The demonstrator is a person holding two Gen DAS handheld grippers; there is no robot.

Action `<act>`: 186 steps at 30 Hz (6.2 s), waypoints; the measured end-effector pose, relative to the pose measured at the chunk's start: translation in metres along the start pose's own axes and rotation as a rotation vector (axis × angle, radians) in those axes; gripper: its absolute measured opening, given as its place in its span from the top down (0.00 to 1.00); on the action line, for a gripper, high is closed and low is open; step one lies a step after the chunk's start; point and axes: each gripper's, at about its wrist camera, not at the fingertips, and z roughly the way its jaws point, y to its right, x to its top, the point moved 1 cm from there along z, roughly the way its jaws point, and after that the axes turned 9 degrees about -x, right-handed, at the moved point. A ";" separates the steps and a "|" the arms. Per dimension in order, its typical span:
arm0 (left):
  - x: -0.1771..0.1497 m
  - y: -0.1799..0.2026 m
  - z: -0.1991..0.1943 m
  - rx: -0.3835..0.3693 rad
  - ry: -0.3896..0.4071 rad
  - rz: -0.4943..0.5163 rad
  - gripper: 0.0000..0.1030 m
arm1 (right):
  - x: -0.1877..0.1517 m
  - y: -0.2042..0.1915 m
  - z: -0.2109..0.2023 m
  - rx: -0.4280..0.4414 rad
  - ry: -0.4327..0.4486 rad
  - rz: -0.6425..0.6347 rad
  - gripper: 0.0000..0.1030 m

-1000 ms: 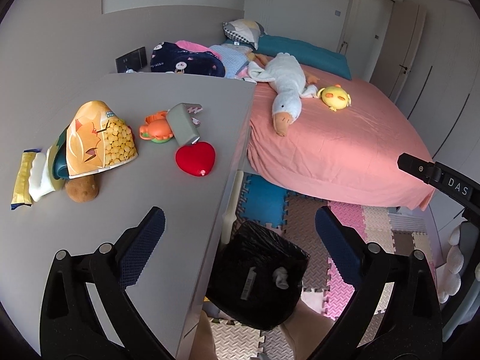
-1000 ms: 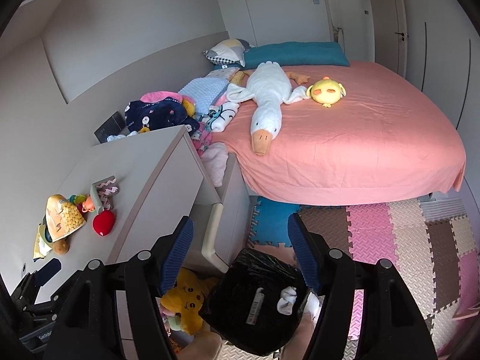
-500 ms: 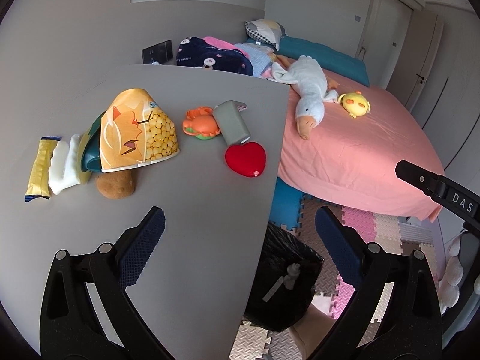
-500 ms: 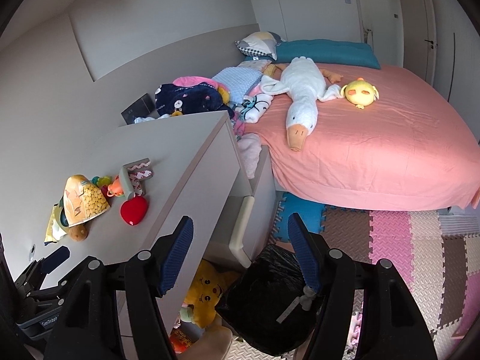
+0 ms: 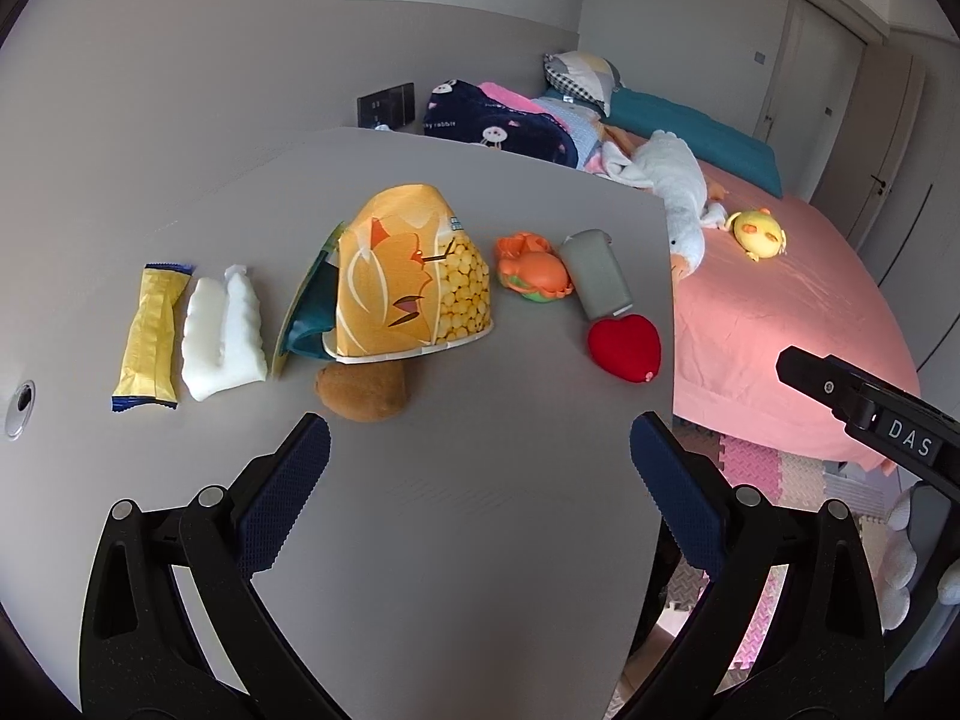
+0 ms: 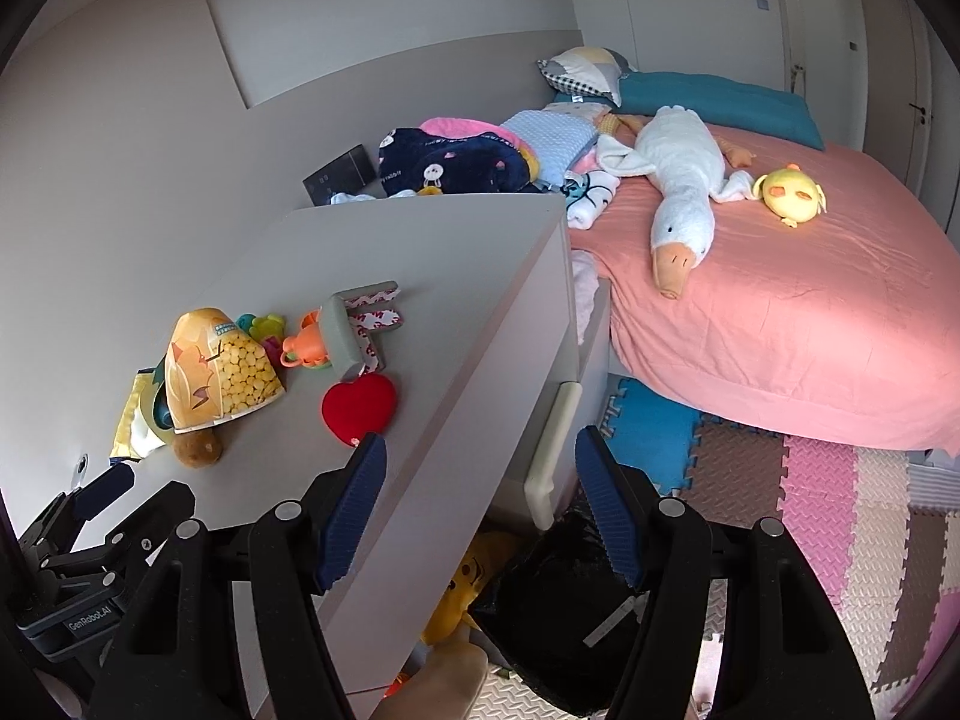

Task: Collect trash
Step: 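Move both open tools back over the desk, then grasp the red heart with the right tool while the left tool grasps the yellow snack wrapper, then carry the wrapper and heart over the black trash bin and open both tools, then move both open tools back over the desk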

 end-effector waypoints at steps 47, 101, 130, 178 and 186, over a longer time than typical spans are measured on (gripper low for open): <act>0.022 -0.211 0.011 0.266 0.025 -0.353 0.23 | 0.004 -0.097 0.083 -0.022 -0.011 -0.183 0.51; 0.025 -0.020 -0.026 0.091 0.084 -0.088 0.79 | 0.003 0.012 -0.032 0.002 0.100 -0.086 0.52; 0.018 0.099 0.037 -0.096 -0.052 0.115 0.79 | -0.001 0.100 -0.050 -0.137 0.110 0.043 0.52; 0.004 0.090 0.034 -0.062 -0.061 0.180 0.08 | -0.002 0.104 -0.016 -0.141 0.052 0.146 0.30; 0.009 0.052 0.026 -0.020 -0.045 0.114 0.08 | 0.002 0.066 -0.004 -0.105 0.037 0.081 0.30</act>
